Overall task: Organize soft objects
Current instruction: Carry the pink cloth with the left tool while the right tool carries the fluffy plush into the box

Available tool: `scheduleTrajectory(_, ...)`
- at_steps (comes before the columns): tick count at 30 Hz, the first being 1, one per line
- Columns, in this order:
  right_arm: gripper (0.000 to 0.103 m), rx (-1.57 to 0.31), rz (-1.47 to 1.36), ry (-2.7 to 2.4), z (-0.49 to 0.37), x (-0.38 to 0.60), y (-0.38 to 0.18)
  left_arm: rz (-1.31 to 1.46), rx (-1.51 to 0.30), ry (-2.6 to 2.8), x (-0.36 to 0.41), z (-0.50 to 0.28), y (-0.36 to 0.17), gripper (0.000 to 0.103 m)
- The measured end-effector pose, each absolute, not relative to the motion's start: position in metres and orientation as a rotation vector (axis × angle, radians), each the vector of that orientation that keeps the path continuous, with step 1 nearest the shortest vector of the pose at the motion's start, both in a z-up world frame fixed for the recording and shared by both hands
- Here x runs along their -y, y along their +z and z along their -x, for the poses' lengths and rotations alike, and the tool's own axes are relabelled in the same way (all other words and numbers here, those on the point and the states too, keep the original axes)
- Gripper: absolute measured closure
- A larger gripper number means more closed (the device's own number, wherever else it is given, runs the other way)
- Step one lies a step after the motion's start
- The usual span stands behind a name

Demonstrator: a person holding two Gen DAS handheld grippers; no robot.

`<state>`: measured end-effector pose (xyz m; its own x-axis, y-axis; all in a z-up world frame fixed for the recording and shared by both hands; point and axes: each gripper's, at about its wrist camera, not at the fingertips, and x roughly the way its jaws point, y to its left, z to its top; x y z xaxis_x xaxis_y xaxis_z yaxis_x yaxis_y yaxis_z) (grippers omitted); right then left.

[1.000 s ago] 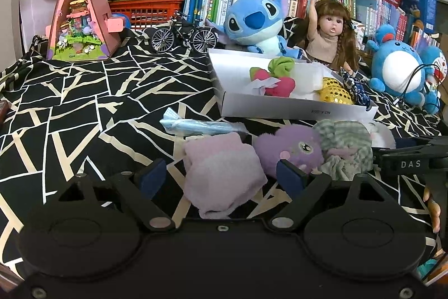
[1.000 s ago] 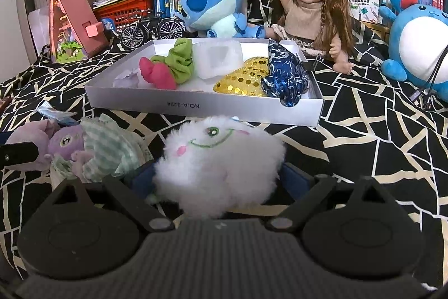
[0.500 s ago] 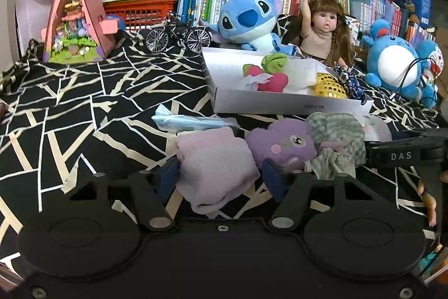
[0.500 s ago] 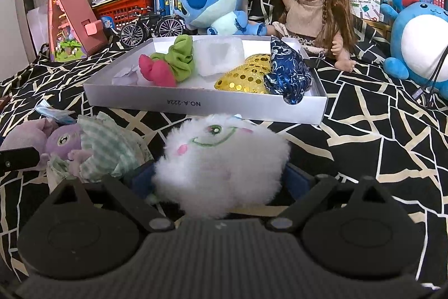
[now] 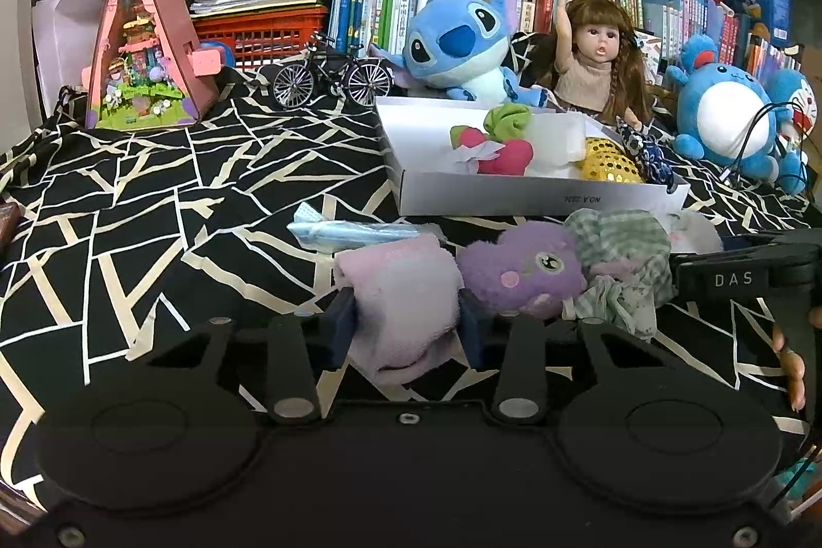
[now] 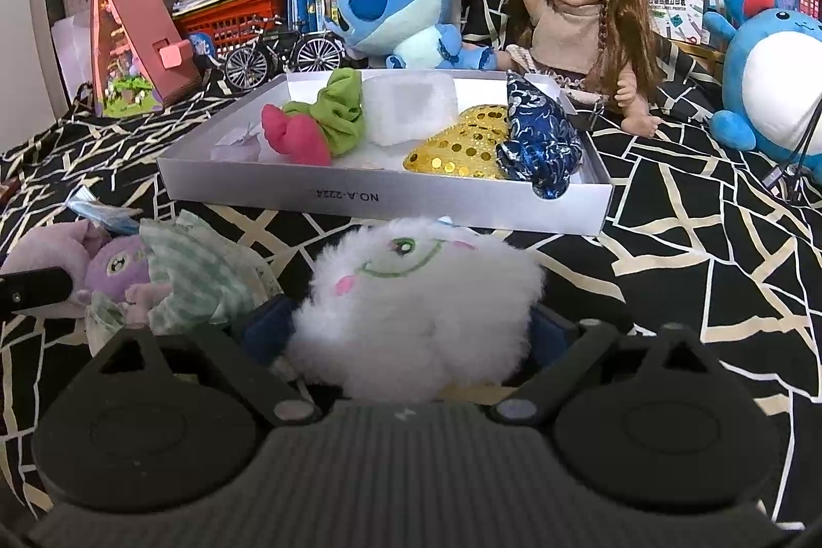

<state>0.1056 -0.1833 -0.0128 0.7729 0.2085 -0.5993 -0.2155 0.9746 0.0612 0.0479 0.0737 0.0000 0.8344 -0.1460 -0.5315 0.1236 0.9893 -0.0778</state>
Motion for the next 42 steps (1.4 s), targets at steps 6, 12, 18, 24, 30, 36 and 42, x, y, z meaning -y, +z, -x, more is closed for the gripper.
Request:
scheduleTrajectory(6,0.023,-0.630,-0.022,0.225,-0.103,0.188,-0.007,0.051,-0.557,-0.145,-0.075,-0.048,0.004,0.066)
scheduleTrajectory(12,0.024,-0.609,-0.032,0.222,-0.098,0.190,-0.002,0.059,-0.537,-0.150,-0.077,-0.047,0.012,0.067)
scheduleTrajectory(18,0.024,-0.584,-0.074,0.197,-0.100,0.199,0.007,0.075,-0.520,-0.165,-0.078,-0.049,0.022,0.067)
scheduleTrajectory(24,0.024,-0.548,-0.095,0.176,-0.102,0.208,0.021,0.086,-0.500,-0.175,-0.080,-0.059,0.034,0.067)
scheduleTrajectory(30,0.024,-0.507,-0.133,0.166,-0.113,0.218,0.041,0.113,-0.492,-0.191,-0.082,-0.081,0.051,0.067)
scheduleTrajectory(36,0.024,-0.489,-0.170,0.194,-0.131,0.217,0.057,0.121,-0.457,-0.210,-0.077,-0.111,0.070,0.067)
scheduleTrajectory(42,0.024,-0.540,-0.164,0.281,-0.153,0.198,0.059,0.134,-0.471,-0.256,-0.066,-0.150,0.077,0.067)
